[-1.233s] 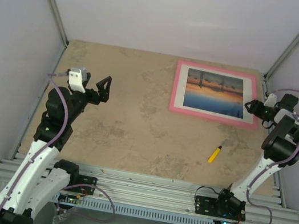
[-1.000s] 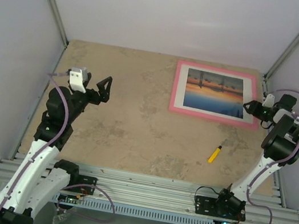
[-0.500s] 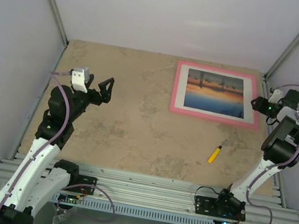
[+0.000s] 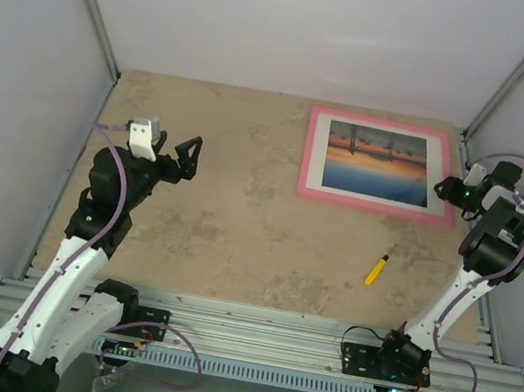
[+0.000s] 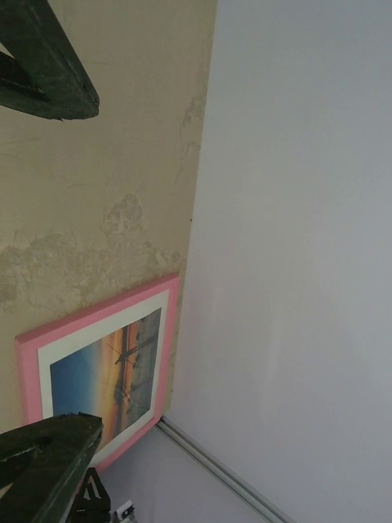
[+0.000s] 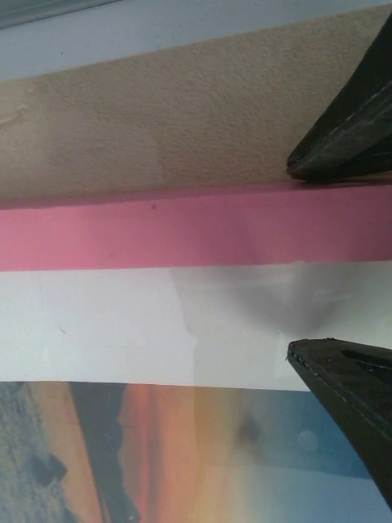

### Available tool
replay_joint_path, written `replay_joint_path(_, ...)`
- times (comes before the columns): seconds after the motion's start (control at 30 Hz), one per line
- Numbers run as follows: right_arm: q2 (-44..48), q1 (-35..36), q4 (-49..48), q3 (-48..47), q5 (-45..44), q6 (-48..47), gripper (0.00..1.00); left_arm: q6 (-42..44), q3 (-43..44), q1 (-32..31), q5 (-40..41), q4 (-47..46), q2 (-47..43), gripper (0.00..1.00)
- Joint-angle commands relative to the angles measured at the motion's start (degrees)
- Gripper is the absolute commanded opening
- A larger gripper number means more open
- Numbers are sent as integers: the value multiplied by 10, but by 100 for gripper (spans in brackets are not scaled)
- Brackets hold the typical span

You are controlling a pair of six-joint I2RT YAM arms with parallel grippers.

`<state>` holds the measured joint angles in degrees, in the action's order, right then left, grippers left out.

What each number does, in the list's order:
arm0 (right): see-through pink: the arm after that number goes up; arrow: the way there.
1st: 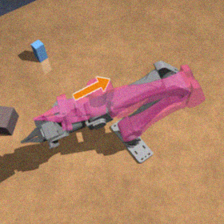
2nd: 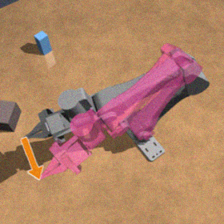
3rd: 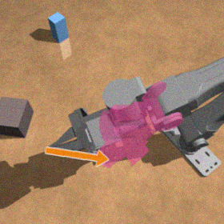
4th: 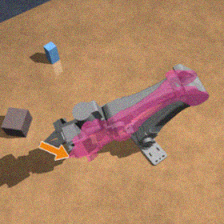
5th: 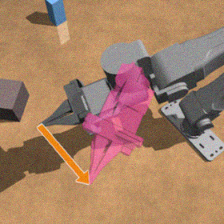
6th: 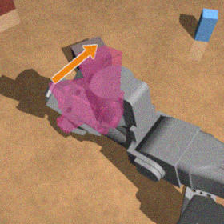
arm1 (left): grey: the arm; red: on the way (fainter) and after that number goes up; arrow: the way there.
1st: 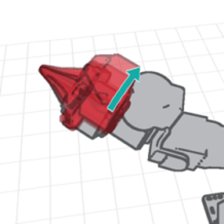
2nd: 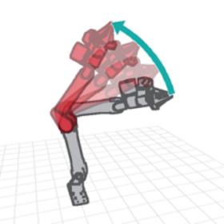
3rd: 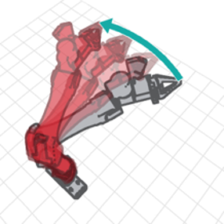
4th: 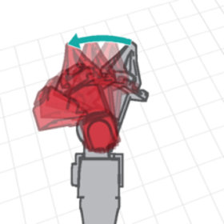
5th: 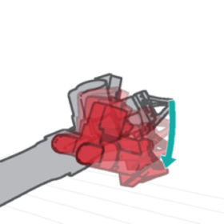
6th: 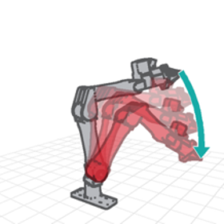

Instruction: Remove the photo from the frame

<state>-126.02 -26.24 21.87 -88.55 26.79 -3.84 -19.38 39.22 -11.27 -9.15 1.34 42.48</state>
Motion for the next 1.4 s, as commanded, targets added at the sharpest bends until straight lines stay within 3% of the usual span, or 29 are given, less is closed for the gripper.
replay_joint_path(0.0, -18, -6, 21, -17, 25, -12, 52, -3, -2, -1, -8, -5, 6, 100)
replay_joint_path(0.33, -26, 3, 12, 6, 84, -2, 31, -9, 11, -2, -27, 6, 45, 100)
replay_joint_path(0.53, -8, 34, -12, 34, 97, 16, 26, -35, 12, -1, -43, 9, 71, 100)
replay_joint_path(0.87, 37, 107, -77, 94, 87, 118, 11, -62, 47, 7, -46, 84, 183, 100)
replay_joint_path(1.37, 90, 251, -160, 155, 53, 261, 4, -49, 103, 77, -79, 191, 359, 100)
